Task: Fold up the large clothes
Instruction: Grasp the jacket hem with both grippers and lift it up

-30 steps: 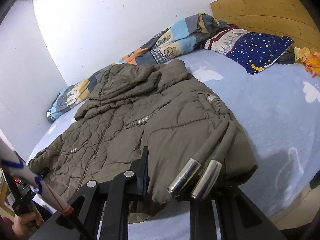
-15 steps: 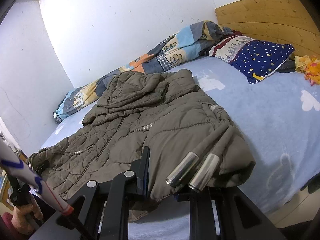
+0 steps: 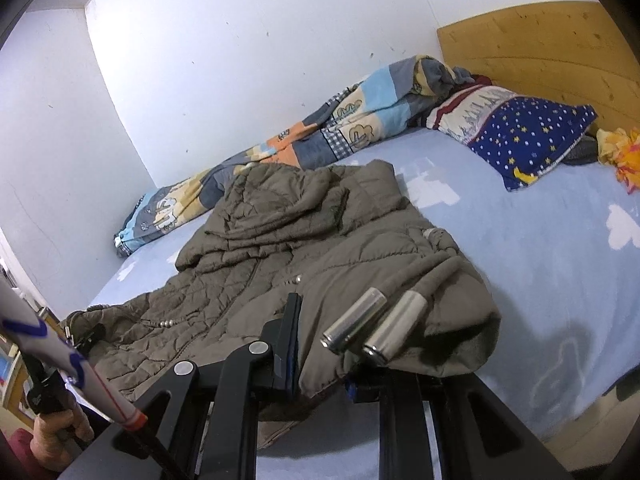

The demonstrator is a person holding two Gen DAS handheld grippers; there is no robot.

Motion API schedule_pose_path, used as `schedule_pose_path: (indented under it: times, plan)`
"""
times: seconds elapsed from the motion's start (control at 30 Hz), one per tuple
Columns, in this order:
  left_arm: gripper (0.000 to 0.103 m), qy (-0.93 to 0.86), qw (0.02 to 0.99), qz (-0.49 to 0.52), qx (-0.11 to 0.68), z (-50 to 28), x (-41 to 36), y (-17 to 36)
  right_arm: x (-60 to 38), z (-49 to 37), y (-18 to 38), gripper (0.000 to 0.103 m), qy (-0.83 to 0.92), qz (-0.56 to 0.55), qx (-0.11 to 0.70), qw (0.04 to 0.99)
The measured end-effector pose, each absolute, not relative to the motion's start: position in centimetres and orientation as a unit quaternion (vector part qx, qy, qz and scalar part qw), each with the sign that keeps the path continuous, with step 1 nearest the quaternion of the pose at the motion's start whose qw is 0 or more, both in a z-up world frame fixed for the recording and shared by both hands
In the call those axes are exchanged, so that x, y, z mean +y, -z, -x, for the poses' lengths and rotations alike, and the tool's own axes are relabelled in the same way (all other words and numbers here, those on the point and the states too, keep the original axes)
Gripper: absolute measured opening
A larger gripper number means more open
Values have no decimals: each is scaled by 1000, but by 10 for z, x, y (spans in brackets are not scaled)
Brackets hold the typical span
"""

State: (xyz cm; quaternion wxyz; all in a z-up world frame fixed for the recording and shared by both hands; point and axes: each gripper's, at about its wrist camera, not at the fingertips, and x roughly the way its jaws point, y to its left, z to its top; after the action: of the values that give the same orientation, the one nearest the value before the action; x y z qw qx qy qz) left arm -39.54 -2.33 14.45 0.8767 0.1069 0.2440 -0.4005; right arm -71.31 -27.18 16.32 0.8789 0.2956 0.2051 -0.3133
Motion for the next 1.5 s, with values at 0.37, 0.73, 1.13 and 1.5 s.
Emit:
schedule_pose_path:
  times: [0.37,0.73,1.13,1.5]
  plan:
    - [22,406,880,-87,229,371,-49,-180,-300,693,-204,18,300,-286,180,892]
    - [22,408,882,-82,223,341,-89,-201,-346,650,-245,18,289,-276,164,902]
    - [23,428,865,-49,257,270,-175,-249,-409,604,-264,18,296,-285,154,898]
    - [38,441,839,-12,318,175,-268,-248,-511,513,-242,18,335,-286,183,879]
